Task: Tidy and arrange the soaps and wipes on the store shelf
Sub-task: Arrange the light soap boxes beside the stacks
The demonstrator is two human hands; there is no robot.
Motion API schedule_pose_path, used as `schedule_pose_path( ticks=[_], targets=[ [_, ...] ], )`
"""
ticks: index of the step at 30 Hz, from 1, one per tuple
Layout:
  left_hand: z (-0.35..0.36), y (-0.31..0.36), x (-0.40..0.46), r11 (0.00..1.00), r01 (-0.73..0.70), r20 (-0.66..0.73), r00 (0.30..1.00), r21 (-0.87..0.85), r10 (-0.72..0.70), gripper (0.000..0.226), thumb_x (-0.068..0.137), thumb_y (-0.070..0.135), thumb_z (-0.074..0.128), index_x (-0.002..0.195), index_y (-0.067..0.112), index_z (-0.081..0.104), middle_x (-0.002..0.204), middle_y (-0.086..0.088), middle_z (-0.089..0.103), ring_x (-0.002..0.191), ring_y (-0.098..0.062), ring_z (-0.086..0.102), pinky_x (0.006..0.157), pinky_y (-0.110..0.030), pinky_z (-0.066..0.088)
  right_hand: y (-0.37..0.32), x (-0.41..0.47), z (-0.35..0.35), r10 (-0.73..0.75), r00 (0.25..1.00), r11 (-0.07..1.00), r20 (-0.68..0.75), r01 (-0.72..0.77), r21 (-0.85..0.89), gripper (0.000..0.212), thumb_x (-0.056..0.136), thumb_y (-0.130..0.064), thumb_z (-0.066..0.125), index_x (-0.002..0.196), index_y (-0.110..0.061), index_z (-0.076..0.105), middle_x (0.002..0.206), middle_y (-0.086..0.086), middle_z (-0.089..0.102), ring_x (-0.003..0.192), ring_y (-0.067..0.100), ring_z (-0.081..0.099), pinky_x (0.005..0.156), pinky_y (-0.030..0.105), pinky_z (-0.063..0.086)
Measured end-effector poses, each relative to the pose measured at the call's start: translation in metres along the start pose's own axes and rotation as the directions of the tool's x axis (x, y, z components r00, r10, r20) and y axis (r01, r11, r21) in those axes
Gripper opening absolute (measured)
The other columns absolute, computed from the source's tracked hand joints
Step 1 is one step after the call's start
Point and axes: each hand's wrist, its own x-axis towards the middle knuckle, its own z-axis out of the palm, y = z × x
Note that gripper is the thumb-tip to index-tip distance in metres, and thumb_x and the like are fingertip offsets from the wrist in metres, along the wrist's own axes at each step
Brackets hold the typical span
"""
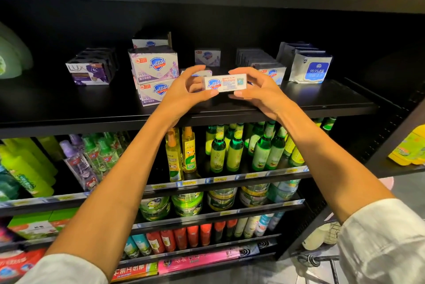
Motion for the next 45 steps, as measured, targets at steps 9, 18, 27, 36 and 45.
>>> schedule_pose_path(
  ticks=[9, 18, 27, 36, 45],
  targets=[
    [0.0014, 0.0027, -0.007, 0.989, -0.128, -0.038, 0.991, 0.072, 0.131, 0.046, 0.09, 0.013, 0.08, 0.132, 0.019, 0.065, 0.129, 0.004, 0.07, 0.124, -0.01, 0.063, 0.106, -0.033, 0.054, -0.0025, 0.0022, 0.0009, 0.042, 0.999, 0.999, -0.002, -0.042, 0.017, 0.044, 0.096, -0.003, 0.068, 0.138, -0.004, 0.056, 0.136, 0.016, 0.066, 0.129, 0.029, 0.063, 0.107, 0.055, 0.051],
    [0.0047, 0.0052, -0.0058, 0.996, -0.049, -0.04, 0.998, 0.074, 0.052, 0.044, 0.096, 0.023, 0.074, 0.136, 0.013, 0.061, 0.118, 0.004, 0.075, 0.111, -0.006, 0.071, 0.103, -0.036, 0.056, -0.0037, 0.0014, 0.0011, 0.03, 0.998, 0.999, -0.054, -0.029, 0.029, 0.046, 0.097, -0.006, 0.069, 0.14, -0.007, 0.056, 0.134, 0.015, 0.068, 0.126, 0.03, 0.065, 0.108, 0.052, 0.051],
    [0.0031, 0.0042, -0.0067, 0.987, -0.132, 0.071, 0.99, 0.092, 0.125, 0.093, 0.081, -0.001, 0.084, 0.156, 0.029, 0.037, 0.148, 0.0, 0.053, 0.134, -0.005, 0.053, 0.099, -0.019, 0.053, -0.0047, 0.0015, 0.0032, 0.076, 0.99, 0.994, -0.118, -0.066, 0.088, 0.038, 0.099, -0.012, 0.068, 0.135, -0.003, 0.06, 0.124, 0.017, 0.073, 0.117, 0.033, 0.071, 0.101, 0.046, 0.057],
    [0.005, 0.0009, -0.0072, 0.984, -0.134, 0.029, 0.991, 0.117, 0.131, 0.071, 0.084, 0.001, 0.083, 0.145, 0.02, 0.051, 0.14, 0.0, 0.06, 0.13, -0.013, 0.06, 0.1, -0.032, 0.057, -0.0047, 0.0016, 0.0035, 0.059, 0.996, 0.995, -0.073, -0.052, 0.09, 0.042, 0.101, -0.013, 0.066, 0.141, -0.006, 0.056, 0.13, 0.017, 0.07, 0.121, 0.034, 0.068, 0.105, 0.054, 0.054],
    [0.0029, 0.0025, -0.0026, 0.993, -0.061, -0.02, 0.998, 0.1, 0.063, 0.064, 0.087, 0.022, 0.084, 0.143, 0.022, 0.054, 0.126, 0.008, 0.069, 0.117, -0.005, 0.065, 0.104, -0.033, 0.054, -0.0004, 0.0034, -0.0002, -0.009, 1.0, 1.0, 0.027, 0.01, -0.022, 0.083, 0.085, 0.013, 0.073, 0.155, -0.017, 0.042, 0.154, 0.007, 0.051, 0.133, 0.032, 0.06, 0.109, 0.054, 0.05]
  ],
)
